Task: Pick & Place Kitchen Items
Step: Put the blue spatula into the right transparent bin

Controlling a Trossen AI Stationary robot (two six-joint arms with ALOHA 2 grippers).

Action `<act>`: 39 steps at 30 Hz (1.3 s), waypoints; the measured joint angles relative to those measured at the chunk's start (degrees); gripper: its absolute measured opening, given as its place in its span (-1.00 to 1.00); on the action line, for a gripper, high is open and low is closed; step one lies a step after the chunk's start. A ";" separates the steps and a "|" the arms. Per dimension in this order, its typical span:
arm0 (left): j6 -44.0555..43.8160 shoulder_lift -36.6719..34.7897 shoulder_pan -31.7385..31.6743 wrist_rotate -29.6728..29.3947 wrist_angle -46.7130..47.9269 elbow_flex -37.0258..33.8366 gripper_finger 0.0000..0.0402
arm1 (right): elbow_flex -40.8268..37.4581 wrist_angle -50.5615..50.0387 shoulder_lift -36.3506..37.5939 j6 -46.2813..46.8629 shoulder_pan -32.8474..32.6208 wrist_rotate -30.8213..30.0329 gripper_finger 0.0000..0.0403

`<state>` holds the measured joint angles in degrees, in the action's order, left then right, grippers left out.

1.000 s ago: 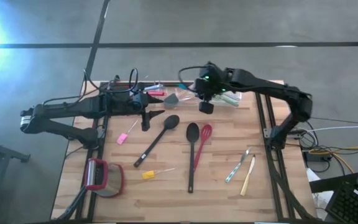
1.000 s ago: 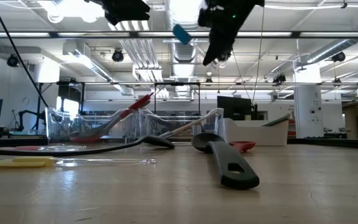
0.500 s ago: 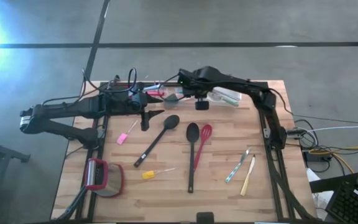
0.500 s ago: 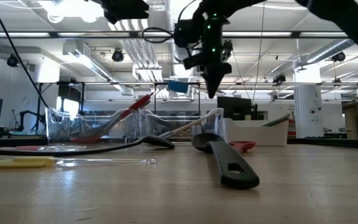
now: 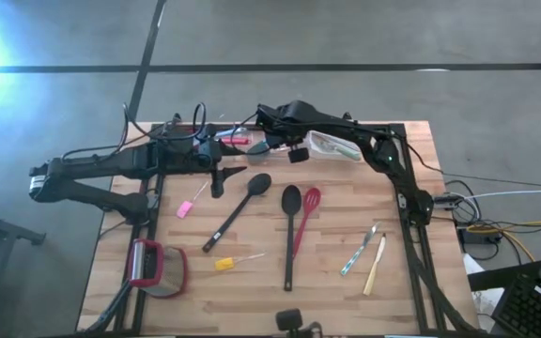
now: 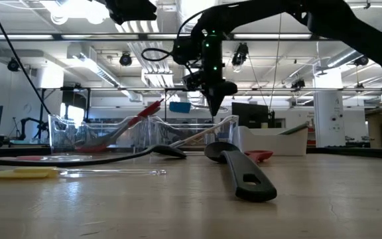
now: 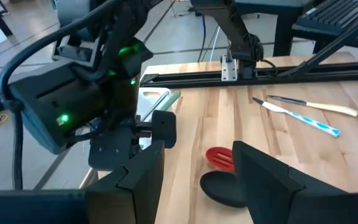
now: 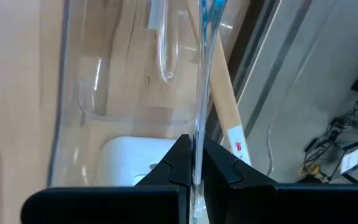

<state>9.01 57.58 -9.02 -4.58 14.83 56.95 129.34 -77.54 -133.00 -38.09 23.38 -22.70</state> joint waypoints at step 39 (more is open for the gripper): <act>4.44 -3.38 -0.01 -7.34 -0.24 0.13 -0.03 | 0.42 5.90 -3.93 -0.77 1.63 3.72 -0.94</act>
<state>13.45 54.20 -9.03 -11.92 14.59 57.08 129.76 -71.64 -136.92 -38.87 25.02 -18.98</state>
